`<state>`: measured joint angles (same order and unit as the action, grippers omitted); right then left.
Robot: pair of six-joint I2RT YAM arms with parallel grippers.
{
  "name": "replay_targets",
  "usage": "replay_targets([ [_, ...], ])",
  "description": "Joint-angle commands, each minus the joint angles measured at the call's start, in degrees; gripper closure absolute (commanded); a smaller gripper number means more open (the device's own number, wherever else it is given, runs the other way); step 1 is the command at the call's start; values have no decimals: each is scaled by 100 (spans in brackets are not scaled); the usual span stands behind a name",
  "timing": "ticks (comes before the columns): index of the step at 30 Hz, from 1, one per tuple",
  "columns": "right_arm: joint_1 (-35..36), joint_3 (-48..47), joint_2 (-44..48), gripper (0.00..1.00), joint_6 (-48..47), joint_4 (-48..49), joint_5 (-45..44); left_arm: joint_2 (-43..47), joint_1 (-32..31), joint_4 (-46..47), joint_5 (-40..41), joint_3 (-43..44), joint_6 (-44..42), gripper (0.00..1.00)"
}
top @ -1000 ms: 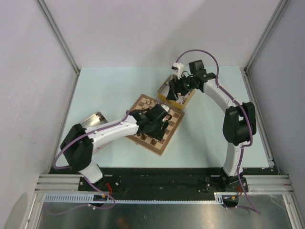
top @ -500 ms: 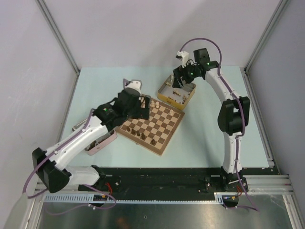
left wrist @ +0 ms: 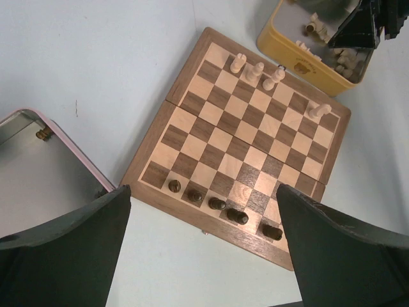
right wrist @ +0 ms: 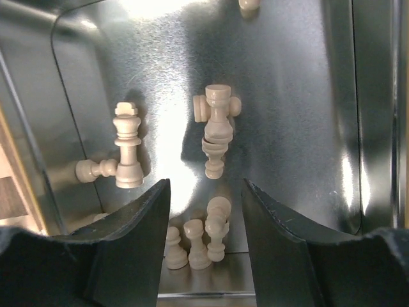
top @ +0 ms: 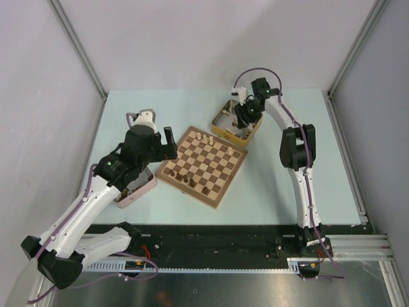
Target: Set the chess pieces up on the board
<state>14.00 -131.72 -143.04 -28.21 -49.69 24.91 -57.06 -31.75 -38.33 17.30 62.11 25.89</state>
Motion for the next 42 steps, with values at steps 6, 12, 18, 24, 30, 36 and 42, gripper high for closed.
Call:
replay_targets([
  [6,-2,-389,-259,51,-71,91,-170,11,125,124,-218,-76,180,0],
  [12,24,-389,-382,67,-62,205,-170,-130,169,176,-367,109,188,0],
  [18,33,-250,-417,72,-36,363,-188,-192,213,334,-596,188,294,0],
  [24,15,-161,-452,82,-27,566,-206,-271,248,571,-912,144,460,1],
  [30,-204,41,-32,96,271,917,399,-402,283,1036,-1272,126,697,0],
  [36,-372,541,750,97,622,1383,1260,-587,344,1607,-1677,118,1022,1],
  [42,-389,1034,1278,97,720,1647,1745,-789,590,2503,-2608,21,1611,1],
])
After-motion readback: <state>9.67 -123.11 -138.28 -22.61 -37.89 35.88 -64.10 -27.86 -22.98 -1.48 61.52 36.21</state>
